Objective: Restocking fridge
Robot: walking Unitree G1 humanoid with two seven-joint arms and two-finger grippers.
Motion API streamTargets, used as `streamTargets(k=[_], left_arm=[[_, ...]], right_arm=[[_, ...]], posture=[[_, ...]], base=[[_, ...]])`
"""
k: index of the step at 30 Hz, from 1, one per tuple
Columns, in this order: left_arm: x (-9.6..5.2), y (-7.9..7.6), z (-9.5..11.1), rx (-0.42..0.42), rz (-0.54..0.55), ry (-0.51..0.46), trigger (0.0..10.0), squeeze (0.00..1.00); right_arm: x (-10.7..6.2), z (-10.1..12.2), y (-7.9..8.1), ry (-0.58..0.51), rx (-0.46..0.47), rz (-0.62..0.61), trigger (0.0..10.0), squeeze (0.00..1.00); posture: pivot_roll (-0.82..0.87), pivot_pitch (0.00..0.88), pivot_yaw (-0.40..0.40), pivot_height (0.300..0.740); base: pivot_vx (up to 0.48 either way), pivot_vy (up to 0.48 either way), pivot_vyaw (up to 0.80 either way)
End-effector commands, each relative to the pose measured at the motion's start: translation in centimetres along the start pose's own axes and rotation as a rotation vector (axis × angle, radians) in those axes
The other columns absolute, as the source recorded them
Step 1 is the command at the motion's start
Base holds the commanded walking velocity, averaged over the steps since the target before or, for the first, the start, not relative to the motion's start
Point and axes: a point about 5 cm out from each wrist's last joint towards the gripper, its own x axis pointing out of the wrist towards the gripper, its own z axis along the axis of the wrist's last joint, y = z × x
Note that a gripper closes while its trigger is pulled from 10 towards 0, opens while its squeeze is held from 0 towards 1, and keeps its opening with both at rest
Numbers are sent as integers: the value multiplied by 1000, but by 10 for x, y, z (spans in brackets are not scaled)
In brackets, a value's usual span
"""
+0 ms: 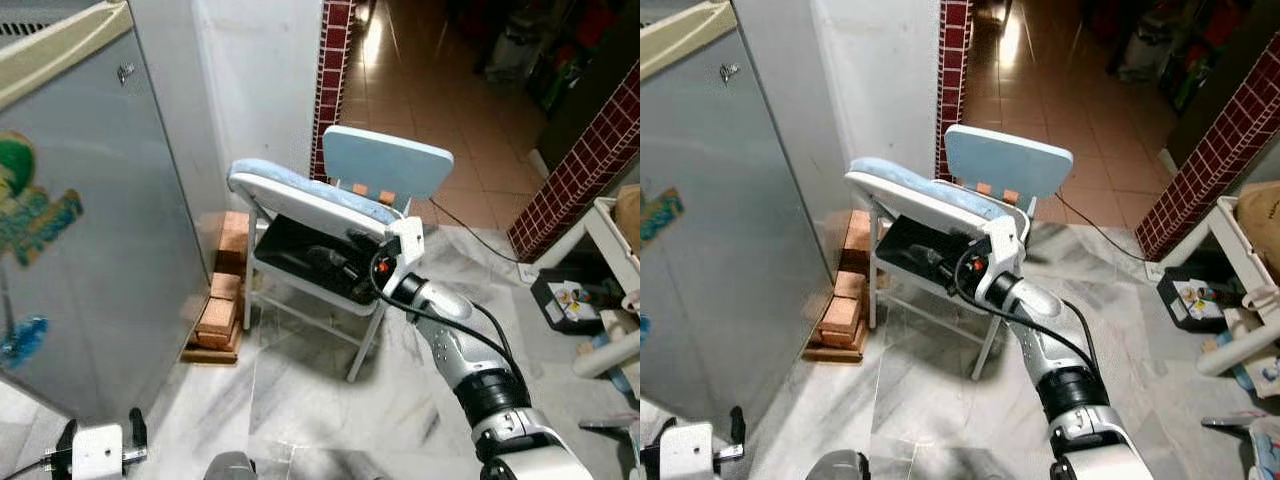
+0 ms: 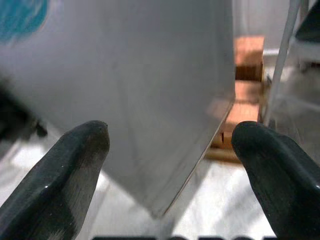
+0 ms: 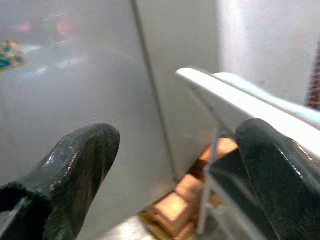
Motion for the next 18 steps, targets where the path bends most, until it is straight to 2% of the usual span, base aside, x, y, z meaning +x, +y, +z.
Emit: streamTargets(k=[1,2,4,5,6,9,10,12,16,18], left_arm=[[5,-2,9,7,-9,-39,10000,0],[17,-8,42,4,-30,-141,10000,0],[26,-12,76,-7,-41,-241,10000,0],[26,-12,76,-7,-41,-241,10000,0],[29,-13,85,-12,-39,-270,10000,0],[38,-18,134,-36,-34,-416,10000,0],[38,-18,134,-36,-34,-416,10000,0],[41,-24,161,-58,-46,-492,10000,0],[42,-30,166,-84,-85,-507,10000,0],[41,-35,162,-84,-111,-491,10000,0]], right_arm=[[-2,3,-3,-18,-33,-32,10000,0],[-5,4,-5,-38,-59,-88,10000,0],[-8,3,-10,-47,-111,-198,10000,0],[-8,3,-10,-47,-111,-198,10000,0],[-9,3,-12,-50,-132,-236,10000,0],[-15,2,-18,-57,-165,-348,10000,0],[-15,2,-18,-57,-165,-348,10000,0],[-22,0,-22,-64,-187,-410,10000,0],[-34,-3,-27,-61,-225,-477,10000,0],[-41,-6,-31,-58,-232,-528,10000,0]], posture=[[155,73,-49,740],[149,72,-48,740],[149,72,-48,740],[149,72,-48,740],[149,72,-48,740],[113,78,-26,740],[113,78,-26,740],[103,81,-21,740],[87,77,-9,740],[84,73,-5,740]], base=[[0,326,0],[0,356,0],[0,356,0],[0,360,0],[0,360,0],[0,480,0],[0,480,0],[0,480,0],[0,480,0],[0,480,0]])
